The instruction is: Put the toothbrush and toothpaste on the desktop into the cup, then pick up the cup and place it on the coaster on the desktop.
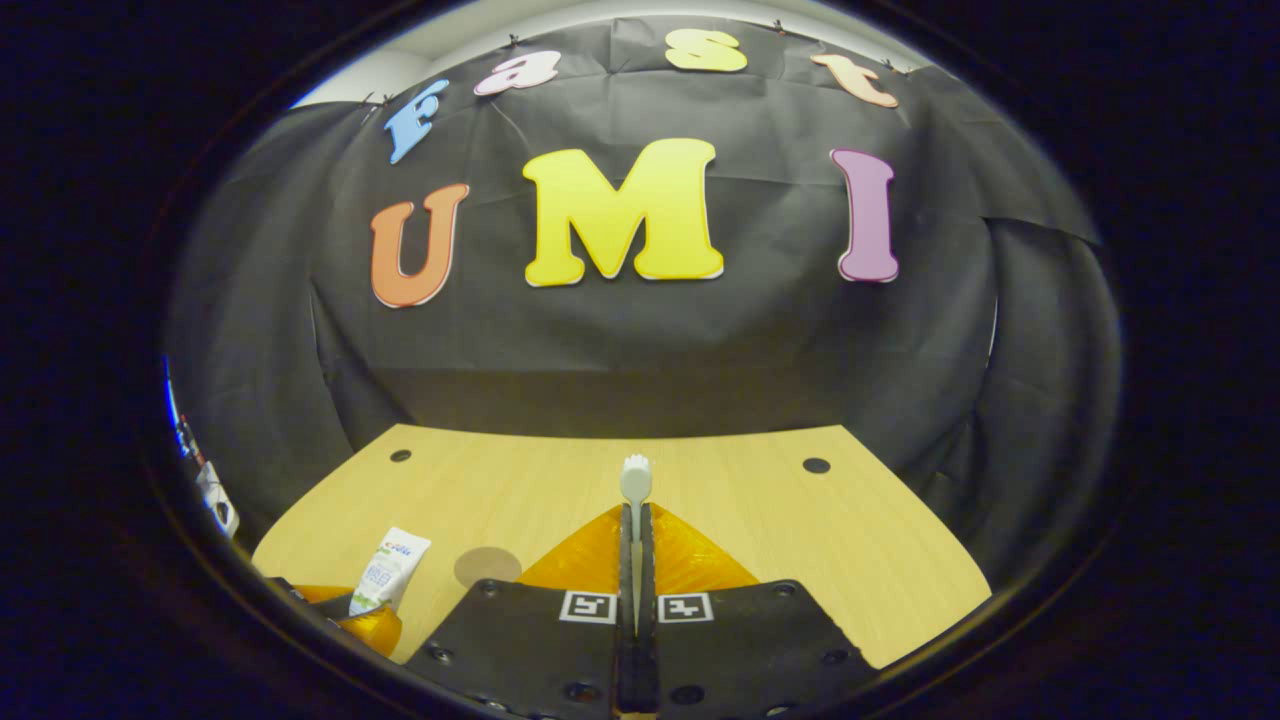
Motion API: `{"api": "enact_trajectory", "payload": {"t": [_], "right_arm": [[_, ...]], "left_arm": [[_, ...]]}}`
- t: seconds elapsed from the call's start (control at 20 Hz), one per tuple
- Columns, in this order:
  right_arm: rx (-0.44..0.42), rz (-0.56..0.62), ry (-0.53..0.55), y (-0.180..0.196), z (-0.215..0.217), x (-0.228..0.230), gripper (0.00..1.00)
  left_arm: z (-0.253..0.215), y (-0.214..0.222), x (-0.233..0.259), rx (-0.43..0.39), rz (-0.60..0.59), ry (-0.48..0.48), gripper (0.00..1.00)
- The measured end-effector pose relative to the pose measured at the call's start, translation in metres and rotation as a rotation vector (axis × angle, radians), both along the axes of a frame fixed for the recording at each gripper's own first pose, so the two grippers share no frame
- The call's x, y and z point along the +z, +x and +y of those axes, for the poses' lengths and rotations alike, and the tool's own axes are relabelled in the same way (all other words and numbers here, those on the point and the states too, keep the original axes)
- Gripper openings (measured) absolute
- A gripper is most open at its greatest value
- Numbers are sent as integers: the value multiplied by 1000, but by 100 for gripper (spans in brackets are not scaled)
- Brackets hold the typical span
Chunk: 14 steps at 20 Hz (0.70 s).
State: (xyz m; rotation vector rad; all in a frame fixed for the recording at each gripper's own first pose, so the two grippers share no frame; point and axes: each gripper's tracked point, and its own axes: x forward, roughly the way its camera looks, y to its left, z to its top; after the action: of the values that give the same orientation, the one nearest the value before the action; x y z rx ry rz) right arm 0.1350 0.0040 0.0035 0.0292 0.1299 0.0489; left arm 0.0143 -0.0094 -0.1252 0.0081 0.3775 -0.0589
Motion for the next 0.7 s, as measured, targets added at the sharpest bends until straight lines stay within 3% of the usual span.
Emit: {"api": "enact_trajectory", "payload": {"t": [0.3, 0.4, 0.45, 0.5, 0.55, 0.7], "right_arm": [[21, -23, -6, 45, 15, 16, 1], [34, -9, -9, 58, 22, 10, 0], [41, -2, -20, 66, 25, 4, 0], [50, 11, -29, 72, 27, -4, 0], [56, 23, -37, 78, 28, -12, 0], [74, 89, -44, 92, 29, -43, 0]], "left_arm": [[7, 10, 9, 7, -22, 4, 33], [8, 13, 7, 8, -14, 2, 33], [9, 14, 5, 10, -9, -1, 39], [10, 16, 5, 13, -6, -1, 39], [12, 17, 5, 18, -5, -2, 33], [12, 23, 7, 31, -7, -8, 33]]}}
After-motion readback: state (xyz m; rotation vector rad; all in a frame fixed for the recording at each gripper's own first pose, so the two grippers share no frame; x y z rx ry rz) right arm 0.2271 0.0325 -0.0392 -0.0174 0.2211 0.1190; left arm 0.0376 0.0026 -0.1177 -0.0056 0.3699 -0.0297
